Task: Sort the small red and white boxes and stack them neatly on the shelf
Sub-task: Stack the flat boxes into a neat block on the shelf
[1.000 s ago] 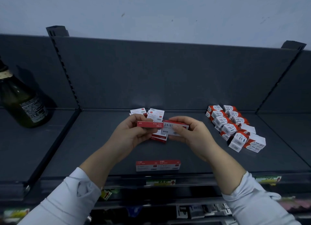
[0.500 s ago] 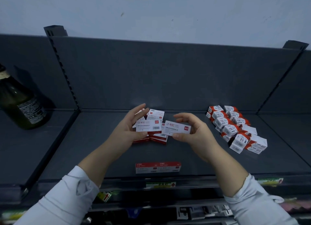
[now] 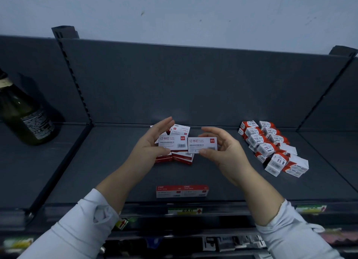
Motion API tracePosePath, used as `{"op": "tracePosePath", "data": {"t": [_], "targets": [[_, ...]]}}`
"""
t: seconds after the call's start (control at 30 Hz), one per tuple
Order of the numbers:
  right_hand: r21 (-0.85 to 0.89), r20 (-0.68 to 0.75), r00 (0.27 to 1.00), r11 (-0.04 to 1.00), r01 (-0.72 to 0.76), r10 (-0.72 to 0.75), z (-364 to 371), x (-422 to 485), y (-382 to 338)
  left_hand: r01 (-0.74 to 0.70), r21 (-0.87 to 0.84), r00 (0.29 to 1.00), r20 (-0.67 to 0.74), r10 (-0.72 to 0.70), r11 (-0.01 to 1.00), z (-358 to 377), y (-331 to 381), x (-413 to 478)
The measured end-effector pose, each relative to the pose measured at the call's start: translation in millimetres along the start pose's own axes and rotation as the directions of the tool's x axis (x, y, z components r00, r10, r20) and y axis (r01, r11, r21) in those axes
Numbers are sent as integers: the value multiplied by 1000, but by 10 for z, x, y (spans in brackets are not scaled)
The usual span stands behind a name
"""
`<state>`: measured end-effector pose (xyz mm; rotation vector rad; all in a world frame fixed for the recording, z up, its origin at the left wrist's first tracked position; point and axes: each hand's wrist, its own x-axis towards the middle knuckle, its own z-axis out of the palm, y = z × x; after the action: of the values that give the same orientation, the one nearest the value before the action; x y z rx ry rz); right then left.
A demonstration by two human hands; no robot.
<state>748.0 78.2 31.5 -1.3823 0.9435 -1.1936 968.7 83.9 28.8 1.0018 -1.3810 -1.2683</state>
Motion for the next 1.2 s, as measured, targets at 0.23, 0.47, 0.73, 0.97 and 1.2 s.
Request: {"op": "tracePosePath", "data": {"t": [0.23,0.47,0.73,0.97,1.2], "targets": [[20,-17,1000,1000,-18,18,-20,-2,38,68,-37,995,-74,-71,997,-34,-62,42],[21,-32,999,999,-42,42,-43,9,17,123,-75,990,-61,-128,990,-38,-55,2],[14,-31,997,998,-65,66,-32,3,14,115,-29,993,-38,-116,993,-48,38,-26],[-37,-26,994,994,-106,105,-17,1,42,120,-31,992,-22,-120,992,-52,70,-68],[-119,-16,996,989,-85,84,15,-13,99,153,-9,988,-30,-154,988,-29,4,-91]]}}
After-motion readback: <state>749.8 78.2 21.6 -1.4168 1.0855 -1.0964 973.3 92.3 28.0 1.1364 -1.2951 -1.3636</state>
